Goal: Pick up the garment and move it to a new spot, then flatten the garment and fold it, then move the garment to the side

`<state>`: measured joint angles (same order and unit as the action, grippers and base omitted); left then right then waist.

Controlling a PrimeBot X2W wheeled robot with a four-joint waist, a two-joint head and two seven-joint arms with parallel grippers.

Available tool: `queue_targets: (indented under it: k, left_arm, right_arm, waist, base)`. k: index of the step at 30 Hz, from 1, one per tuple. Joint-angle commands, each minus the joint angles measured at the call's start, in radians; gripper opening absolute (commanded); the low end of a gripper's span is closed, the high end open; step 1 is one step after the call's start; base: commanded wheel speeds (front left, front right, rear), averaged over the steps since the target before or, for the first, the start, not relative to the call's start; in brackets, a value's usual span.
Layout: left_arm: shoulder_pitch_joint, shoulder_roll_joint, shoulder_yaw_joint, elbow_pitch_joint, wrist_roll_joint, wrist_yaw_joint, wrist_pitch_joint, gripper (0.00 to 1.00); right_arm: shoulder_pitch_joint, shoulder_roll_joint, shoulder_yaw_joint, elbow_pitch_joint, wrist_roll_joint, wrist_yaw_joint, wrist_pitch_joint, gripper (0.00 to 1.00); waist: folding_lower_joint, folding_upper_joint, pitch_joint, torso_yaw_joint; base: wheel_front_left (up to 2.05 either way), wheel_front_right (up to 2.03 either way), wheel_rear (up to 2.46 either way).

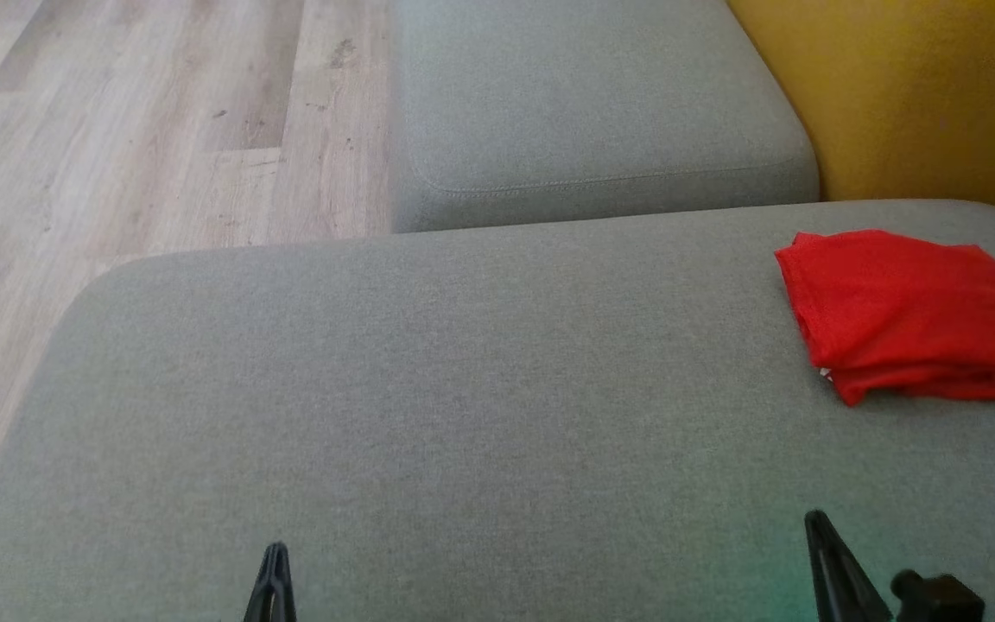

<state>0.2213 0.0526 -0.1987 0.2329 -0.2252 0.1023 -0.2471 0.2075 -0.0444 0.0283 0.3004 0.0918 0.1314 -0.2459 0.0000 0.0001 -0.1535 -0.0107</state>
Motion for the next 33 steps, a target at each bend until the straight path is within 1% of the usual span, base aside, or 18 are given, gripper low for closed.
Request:
queue_targets:
  k: [1, 33]
  left_arm:
    - [-0.027, 0.000, 0.006, -0.026, -0.033, -0.006, 0.007, 0.00]
    - [-0.105, 0.008, 0.074, -0.014, -0.386, -0.064, 0.089, 0.00]
  right_arm:
    - [-0.028, 0.000, -0.003, -0.030, 0.037, 0.000, 0.007, 0.00]
    - [-0.101, -0.005, -0.034, -0.036, 0.418, 0.000, 0.094, 0.00]
  waist:
    - [0.0000, -0.0001, 0.003, 0.000]
    - [0.0000, -0.0001, 0.042, 0.003]
  base:
    - [0.00, 0.00, 0.00]
    - [0.00, 0.00, 0.00]
